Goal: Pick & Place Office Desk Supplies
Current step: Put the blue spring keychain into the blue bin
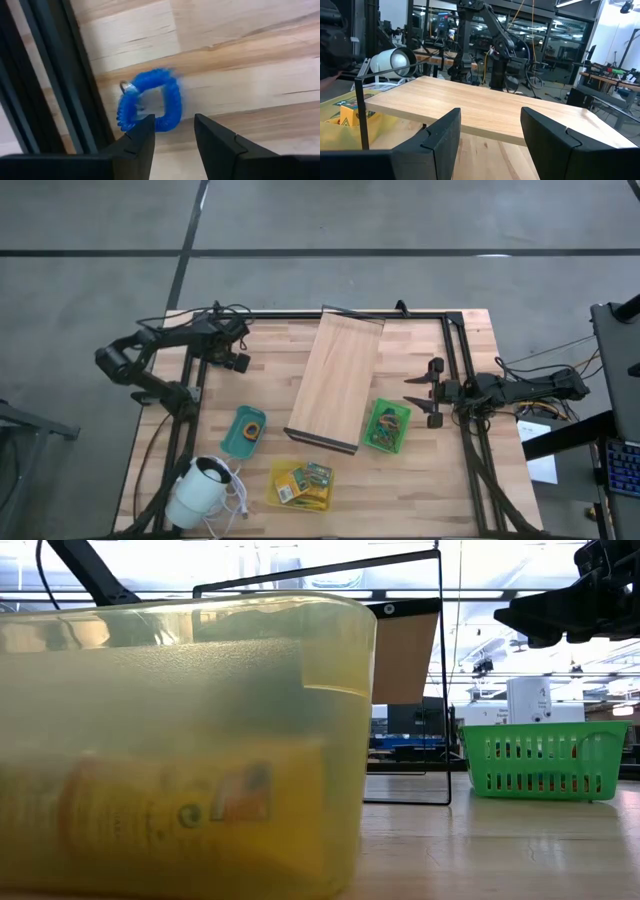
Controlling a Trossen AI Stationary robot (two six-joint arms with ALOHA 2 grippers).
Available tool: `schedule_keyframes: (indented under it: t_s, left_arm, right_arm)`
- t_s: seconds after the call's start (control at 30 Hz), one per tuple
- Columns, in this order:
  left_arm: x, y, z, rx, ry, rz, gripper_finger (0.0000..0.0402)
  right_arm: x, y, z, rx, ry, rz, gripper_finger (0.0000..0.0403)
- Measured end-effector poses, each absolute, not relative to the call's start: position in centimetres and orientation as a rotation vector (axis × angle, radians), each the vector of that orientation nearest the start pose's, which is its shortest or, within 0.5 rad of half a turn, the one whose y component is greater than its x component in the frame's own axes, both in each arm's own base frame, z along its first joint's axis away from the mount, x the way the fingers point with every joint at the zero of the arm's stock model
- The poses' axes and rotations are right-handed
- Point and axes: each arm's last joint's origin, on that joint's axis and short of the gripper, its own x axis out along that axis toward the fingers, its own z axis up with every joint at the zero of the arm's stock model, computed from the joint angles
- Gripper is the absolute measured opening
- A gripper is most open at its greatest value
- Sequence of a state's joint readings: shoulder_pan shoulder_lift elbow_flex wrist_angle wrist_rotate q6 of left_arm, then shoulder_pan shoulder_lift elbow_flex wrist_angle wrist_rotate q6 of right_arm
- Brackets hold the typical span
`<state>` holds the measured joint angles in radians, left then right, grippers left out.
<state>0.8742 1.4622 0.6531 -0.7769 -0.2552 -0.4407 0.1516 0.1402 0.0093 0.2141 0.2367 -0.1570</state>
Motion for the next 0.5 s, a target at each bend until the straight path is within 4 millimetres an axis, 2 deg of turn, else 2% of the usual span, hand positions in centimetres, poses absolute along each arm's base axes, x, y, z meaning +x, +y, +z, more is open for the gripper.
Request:
schedule_keyframes:
  t_s: [0.17,0.5]
  left_arm:
    - [12.62,16.36,12.75,-0.814,1.434,1.211,0.0139]
    - [12.94,16.89,13.26,-0.811,1.434,1.210,0.0134]
  right_arm:
    - [10.47,0.91,17.59,-0.141,-0.075,-0.091,0.0206]
    - [10.47,0.92,17.59,-0.141,-0.075,-0.091,0.0206]
